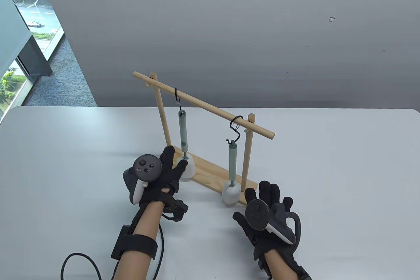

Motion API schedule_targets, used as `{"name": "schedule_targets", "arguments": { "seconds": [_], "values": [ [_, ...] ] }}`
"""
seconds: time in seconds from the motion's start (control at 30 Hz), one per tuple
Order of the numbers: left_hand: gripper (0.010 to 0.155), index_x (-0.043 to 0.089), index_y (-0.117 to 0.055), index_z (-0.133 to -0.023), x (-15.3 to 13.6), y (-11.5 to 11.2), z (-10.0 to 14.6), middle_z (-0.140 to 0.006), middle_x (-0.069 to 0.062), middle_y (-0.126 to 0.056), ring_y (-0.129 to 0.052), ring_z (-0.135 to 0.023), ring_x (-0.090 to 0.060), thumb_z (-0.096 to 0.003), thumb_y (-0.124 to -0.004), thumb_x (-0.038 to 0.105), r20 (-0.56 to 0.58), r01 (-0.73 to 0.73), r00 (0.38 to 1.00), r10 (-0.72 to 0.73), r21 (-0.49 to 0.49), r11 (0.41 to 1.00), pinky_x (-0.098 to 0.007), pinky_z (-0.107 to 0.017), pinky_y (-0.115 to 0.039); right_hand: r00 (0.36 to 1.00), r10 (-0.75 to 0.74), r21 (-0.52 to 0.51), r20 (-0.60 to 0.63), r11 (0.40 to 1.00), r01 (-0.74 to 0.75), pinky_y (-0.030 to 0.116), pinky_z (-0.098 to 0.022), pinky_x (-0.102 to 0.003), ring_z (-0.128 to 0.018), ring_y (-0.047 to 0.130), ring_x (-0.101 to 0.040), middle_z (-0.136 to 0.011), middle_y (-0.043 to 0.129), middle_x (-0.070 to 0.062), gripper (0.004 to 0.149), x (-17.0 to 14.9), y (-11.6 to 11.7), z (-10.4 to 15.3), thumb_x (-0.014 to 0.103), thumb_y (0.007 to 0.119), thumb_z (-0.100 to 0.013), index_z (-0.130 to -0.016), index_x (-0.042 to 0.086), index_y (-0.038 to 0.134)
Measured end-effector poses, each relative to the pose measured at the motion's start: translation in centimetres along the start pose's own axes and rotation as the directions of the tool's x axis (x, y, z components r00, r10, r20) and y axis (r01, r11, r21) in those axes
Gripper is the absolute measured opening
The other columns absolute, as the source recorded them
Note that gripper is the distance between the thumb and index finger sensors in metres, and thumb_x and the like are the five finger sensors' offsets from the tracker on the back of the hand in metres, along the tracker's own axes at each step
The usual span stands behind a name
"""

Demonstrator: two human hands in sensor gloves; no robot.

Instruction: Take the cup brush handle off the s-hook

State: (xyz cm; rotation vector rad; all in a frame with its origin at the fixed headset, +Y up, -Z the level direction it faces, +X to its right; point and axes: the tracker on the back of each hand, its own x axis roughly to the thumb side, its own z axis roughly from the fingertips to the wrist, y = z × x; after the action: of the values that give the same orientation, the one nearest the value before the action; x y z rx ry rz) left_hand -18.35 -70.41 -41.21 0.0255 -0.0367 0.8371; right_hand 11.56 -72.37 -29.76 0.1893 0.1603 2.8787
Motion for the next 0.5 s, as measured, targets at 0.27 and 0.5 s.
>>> {"name": "schedule_targets", "arguments": {
  "seconds": [0.27, 0.5],
  "values": [
    [0.074, 0.011, -0.047, -0.104, 0.7, -1.5, -3.0, -0.109, -0.02, -0.056, -0.069, -0.098, -0.046, -0.0455, -0.073, 0.049, -0.048, -0.003, 0.999, 0.006, 0.057, 0.998, -0.065, -0.07, -0.044, 0.998, -0.045, 0.003, -0.049, 0.999, 0.045, 0.007, -0.057, -0.076, -0.1, 0.007, -0.054, -0.105, 0.003, -0.03, 0.077, -1.1, -0.2, 0.2, 0.052, 0.061, -0.051, -0.108, 0.009, 0.033],
    [0.058, 0.019, -0.065, -0.093, 1.2, -1.7, -3.5, -0.104, -0.015, -0.067, -0.077, -0.094, -0.042, -0.0447, -0.074, 0.049, -0.064, 0.048, 0.997, -0.042, 0.106, 0.993, -0.064, -0.069, -0.048, 0.996, -0.072, 0.011, -0.058, 0.997, 0.072, 0.008, -0.057, -0.076, -0.101, 0.01, -0.054, -0.106, 0.006, -0.031, 0.076, -1.7, -0.2, 0.2, 0.051, 0.062, -0.051, -0.108, 0.008, 0.037]
  ]
}}
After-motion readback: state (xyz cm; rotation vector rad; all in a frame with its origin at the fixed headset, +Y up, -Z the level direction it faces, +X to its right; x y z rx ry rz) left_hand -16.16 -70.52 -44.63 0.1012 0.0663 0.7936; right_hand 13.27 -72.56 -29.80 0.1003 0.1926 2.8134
